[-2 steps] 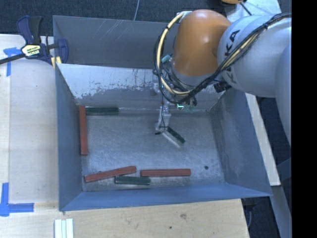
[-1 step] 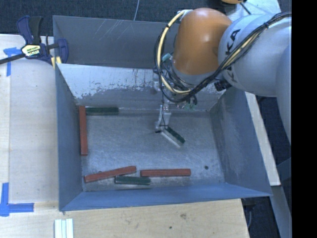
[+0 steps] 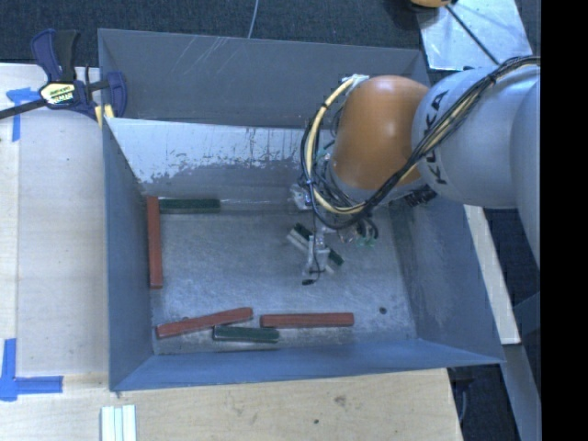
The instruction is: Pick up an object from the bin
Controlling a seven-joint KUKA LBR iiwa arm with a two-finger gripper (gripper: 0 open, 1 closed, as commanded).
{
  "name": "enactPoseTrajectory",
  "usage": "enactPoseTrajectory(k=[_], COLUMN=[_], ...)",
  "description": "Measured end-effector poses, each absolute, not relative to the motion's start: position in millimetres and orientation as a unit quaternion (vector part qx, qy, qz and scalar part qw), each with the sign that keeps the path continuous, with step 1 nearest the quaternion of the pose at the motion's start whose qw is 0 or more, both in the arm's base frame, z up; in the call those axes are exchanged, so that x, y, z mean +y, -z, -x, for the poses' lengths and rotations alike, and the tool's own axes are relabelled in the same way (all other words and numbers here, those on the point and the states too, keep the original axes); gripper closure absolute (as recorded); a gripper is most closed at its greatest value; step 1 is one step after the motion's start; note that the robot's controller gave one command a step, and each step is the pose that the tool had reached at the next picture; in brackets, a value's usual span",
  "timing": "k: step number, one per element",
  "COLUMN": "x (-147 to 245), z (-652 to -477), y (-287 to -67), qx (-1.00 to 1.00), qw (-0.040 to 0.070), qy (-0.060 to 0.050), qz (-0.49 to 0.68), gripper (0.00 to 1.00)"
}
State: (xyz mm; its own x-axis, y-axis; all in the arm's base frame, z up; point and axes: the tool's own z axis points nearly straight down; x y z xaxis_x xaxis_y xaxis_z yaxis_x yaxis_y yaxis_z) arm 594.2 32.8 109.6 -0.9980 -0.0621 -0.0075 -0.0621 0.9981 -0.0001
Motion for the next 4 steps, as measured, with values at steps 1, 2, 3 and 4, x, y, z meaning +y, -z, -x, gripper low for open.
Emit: enactPoseTrajectory(k=[1,2,3,4], x=[7,7,7,-70], z=[-616.3,-615.9,-615.9,-606.2], y=[-71,-71,-71,-83], qx=[0.997,0.997,0.997,0.967], qw=[0.003,0.002,0.002,0.002], qy=[0.0,0.0,0.0,0.0], qz=[0.074,0.073,0.073,0.254], gripper=[1.0,0.0,0.0,1.0])
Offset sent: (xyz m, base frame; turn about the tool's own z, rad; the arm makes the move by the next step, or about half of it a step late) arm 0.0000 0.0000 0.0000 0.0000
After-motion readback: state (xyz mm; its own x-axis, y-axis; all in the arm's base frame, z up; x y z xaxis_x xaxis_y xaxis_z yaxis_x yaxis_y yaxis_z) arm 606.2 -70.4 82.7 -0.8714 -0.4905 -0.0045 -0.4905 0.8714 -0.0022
